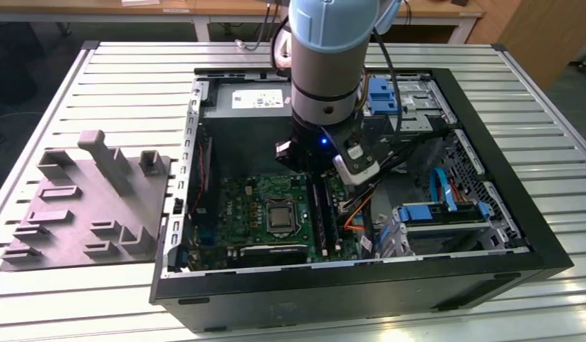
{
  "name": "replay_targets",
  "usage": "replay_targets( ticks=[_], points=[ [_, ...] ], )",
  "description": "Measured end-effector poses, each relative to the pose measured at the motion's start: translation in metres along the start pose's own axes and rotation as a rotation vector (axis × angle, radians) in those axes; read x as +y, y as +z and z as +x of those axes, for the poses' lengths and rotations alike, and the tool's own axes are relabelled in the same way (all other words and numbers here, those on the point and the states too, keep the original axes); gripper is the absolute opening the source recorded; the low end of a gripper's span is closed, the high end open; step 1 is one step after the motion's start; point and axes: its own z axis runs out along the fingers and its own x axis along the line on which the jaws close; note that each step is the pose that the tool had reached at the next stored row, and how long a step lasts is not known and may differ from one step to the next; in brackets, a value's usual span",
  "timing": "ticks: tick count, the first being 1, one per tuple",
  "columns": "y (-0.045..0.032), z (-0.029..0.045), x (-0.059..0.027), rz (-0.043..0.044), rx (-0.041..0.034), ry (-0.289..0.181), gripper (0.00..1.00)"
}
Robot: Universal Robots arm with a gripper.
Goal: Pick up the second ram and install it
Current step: 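Press down the second ram until it locks into place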
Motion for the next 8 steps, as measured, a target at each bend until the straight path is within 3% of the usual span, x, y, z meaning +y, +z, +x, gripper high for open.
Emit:
replay_targets(
  ticks=[8],
  points=[
    [0.0004,0.0001,-0.0002,0.0006,0.0001,0.0,0.1]
  ],
)
